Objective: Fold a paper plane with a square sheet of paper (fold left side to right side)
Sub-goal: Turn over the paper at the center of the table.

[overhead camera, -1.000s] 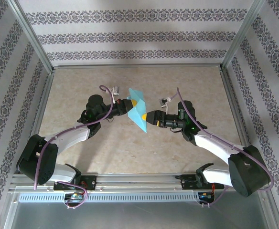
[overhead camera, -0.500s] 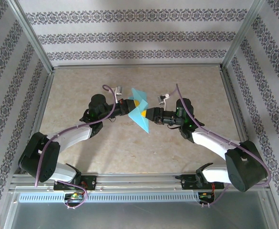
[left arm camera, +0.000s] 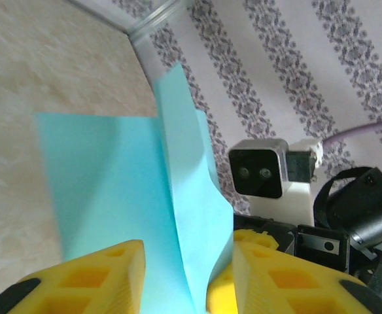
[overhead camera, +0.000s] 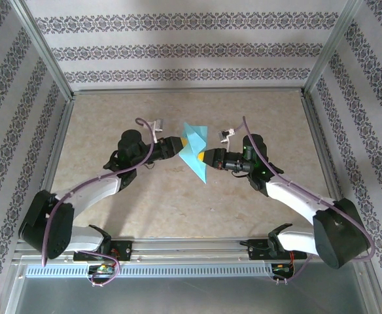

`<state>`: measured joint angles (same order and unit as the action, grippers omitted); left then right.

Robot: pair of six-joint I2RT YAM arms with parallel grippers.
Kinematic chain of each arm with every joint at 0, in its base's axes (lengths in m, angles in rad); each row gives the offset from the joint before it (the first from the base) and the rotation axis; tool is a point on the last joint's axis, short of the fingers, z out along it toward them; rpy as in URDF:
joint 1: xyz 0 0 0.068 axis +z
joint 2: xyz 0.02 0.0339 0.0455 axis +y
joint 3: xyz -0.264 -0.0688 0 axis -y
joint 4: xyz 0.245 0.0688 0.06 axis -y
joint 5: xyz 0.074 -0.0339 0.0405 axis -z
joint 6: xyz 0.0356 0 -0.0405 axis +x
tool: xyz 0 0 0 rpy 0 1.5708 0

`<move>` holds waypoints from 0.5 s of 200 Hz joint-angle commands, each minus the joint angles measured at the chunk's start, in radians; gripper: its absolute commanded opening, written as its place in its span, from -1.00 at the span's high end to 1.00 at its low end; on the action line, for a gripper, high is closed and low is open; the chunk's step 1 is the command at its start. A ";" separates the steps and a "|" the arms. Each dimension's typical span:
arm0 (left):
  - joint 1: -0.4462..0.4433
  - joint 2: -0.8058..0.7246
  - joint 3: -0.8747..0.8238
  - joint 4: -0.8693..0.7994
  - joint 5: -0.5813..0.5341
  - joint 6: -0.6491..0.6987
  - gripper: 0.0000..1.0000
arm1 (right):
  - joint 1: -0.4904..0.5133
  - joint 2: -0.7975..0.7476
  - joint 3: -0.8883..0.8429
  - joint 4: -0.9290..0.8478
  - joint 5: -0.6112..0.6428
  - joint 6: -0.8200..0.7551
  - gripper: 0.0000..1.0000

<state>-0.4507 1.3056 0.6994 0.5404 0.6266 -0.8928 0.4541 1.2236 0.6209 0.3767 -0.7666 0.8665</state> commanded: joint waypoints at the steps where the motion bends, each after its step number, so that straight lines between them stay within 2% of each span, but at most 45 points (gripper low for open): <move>1: 0.051 -0.098 -0.053 -0.112 -0.099 0.061 0.13 | 0.014 -0.059 0.076 -0.257 0.120 -0.208 0.94; 21: 0.073 -0.193 -0.071 -0.235 -0.194 0.110 0.11 | 0.101 -0.084 0.180 -0.568 0.359 -0.428 0.95; 47: 0.074 -0.304 -0.056 -0.429 -0.337 0.195 0.08 | 0.301 -0.024 0.326 -0.881 0.885 -0.650 0.94; 72: 0.074 -0.395 -0.061 -0.528 -0.475 0.218 0.06 | 0.430 0.127 0.449 -1.068 1.272 -0.725 0.94; 100: 0.075 -0.468 -0.075 -0.594 -0.569 0.226 0.05 | 0.521 0.343 0.557 -1.192 1.564 -0.777 0.95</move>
<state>-0.3840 0.8894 0.6392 0.0715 0.2024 -0.7166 0.9195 1.4162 1.1103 -0.5652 0.3462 0.2134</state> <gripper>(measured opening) 0.472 0.060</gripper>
